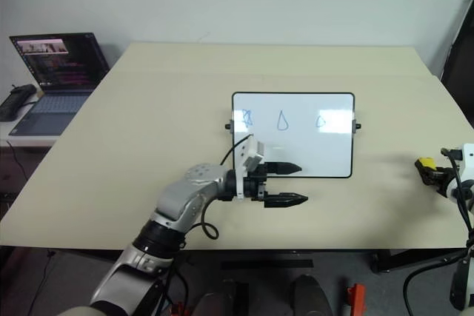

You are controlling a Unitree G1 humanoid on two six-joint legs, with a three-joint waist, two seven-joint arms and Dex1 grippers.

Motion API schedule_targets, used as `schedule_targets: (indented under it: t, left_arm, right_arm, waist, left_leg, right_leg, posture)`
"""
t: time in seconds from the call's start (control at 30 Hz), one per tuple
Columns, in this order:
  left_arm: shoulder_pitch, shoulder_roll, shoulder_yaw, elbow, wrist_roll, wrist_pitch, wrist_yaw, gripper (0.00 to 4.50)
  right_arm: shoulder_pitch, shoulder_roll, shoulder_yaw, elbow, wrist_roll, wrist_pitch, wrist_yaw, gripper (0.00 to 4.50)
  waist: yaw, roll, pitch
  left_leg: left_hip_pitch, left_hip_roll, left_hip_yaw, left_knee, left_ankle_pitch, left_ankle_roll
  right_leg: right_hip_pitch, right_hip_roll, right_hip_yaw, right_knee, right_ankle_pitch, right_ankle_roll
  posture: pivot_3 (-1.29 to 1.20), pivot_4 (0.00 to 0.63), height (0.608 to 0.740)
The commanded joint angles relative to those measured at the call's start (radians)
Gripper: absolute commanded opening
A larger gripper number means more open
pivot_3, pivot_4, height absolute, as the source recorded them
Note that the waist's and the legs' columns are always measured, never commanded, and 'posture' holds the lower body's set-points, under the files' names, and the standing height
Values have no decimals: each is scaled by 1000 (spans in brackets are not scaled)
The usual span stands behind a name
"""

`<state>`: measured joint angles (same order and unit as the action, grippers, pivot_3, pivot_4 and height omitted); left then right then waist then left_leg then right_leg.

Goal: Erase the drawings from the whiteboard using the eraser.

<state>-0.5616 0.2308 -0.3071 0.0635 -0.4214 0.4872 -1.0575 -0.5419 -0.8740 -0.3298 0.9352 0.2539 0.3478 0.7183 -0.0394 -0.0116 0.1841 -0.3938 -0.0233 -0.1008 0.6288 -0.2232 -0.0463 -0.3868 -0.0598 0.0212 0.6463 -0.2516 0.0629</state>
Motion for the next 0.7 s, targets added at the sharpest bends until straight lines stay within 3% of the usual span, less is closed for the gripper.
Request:
schedule_targets:
  t: [0.03, 0.13, 0.23, 0.4, 0.53, 0.7]
  left_arm:
    - [-7, -1, 20, -39, -10, -9, 0, 4500]
    - [-9, 6, 28, -40, -9, -11, 2, 4500]
    - [-13, 35, 56, -46, -8, -16, 7, 4500]
    - [8, 174, 180, -118, -41, 5, 7, 4500]
    - [52, 283, 265, -133, -23, -18, 17, 4500]
    - [96, 374, 374, -209, -52, -7, 51, 4500]
  right_arm:
    - [18, -15, -2, -46, -3, 3, 7, 1084]
    - [43, -21, -18, -110, 17, 21, 21, 1084]
    - [108, -27, -54, -305, 70, 69, 52, 1084]
    - [236, -52, -106, -1013, 320, 315, 128, 1084]
    - [137, -41, -28, -1249, 431, 390, 125, 1084]
    - [-75, 56, 170, -1270, 367, 356, 76, 1084]
  waist:
    - [0, 0, 0]
    - [0, 0, 0]
    - [-1, 0, 0]
    - [-18, 4, 2]
    - [-15, 3, 2]
    - [-1, -2, 5]
  left_leg:
    - [0, 0, 0, 0, 0, 0]
    - [0, 0, 0, 0, 0, 0]
    - [0, 0, 0, 0, 0, 0]
    - [0, 1, -1, 0, 0, 0]
    - [1, 2, -3, 0, 0, 0]
    - [-1, 2, -5, 1, 0, 0]
  right_leg:
    - [0, 0, 0, 0, 0, 0]
    - [0, 0, 0, 0, 0, 0]
    - [0, 0, 0, 0, 0, 0]
    - [-2, 1, 1, 2, 0, 1]
    - [0, 2, -2, 1, -3, 5]
    - [-1, 2, -3, 0, -3, 5]
  posture:
    - [0, 150, 740]
    - [0, 150, 740]
    - [0, 150, 740]
    - [0, 150, 740]
    - [0, 150, 740]
    - [0, 150, 740]
